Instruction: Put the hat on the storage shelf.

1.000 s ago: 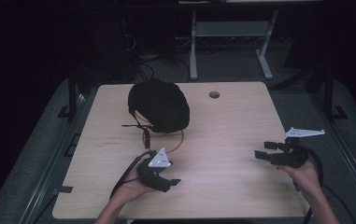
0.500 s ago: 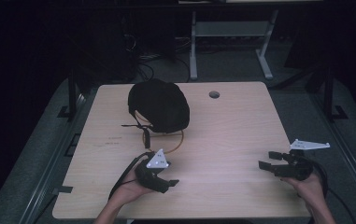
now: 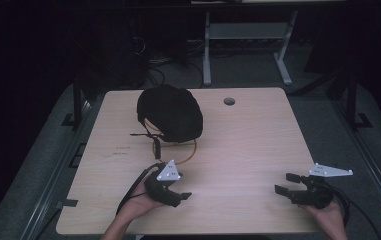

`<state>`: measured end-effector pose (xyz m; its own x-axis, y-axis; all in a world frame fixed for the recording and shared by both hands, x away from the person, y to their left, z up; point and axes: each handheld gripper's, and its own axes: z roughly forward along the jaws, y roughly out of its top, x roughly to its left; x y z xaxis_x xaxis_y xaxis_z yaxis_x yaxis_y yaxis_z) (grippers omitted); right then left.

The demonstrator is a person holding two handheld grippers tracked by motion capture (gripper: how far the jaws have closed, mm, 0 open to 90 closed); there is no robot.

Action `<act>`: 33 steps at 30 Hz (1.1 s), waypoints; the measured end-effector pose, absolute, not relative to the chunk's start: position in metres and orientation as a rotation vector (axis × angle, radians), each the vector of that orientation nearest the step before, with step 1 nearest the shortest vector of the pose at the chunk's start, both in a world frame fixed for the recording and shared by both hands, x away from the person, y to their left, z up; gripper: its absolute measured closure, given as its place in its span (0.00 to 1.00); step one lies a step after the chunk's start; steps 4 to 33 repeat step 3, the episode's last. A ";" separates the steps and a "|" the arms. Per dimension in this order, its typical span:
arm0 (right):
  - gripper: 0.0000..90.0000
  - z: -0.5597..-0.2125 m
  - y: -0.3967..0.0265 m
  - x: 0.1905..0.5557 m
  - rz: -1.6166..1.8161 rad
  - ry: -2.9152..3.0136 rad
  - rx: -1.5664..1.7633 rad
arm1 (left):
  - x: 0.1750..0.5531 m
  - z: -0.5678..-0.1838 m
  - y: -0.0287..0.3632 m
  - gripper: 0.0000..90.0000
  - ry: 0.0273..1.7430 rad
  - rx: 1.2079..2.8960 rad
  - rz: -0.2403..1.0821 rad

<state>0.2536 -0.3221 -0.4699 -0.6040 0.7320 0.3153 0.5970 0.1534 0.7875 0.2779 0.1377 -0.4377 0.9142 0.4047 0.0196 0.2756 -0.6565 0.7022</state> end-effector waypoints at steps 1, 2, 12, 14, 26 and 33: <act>0.22 -0.469 -0.319 0.246 1.438 2.278 1.311 | 0.278 -0.438 0.137 0.33 0.480 2.327 0.229; 0.22 -0.469 -0.318 0.243 1.431 2.276 1.299 | 0.278 -0.438 0.136 0.33 0.479 2.331 0.228; 0.22 -0.469 -0.318 0.243 1.431 2.276 1.299 | 0.278 -0.439 0.136 0.33 0.476 2.334 0.230; 0.22 -0.469 -0.318 0.243 1.431 2.276 1.299 | 0.278 -0.439 0.136 0.33 0.476 2.334 0.230; 0.22 -0.469 -0.318 0.243 1.431 2.276 1.299 | 0.278 -0.439 0.136 0.33 0.476 2.334 0.230; 0.22 -0.469 -0.318 0.243 1.431 2.276 1.299 | 0.278 -0.439 0.136 0.33 0.476 2.334 0.230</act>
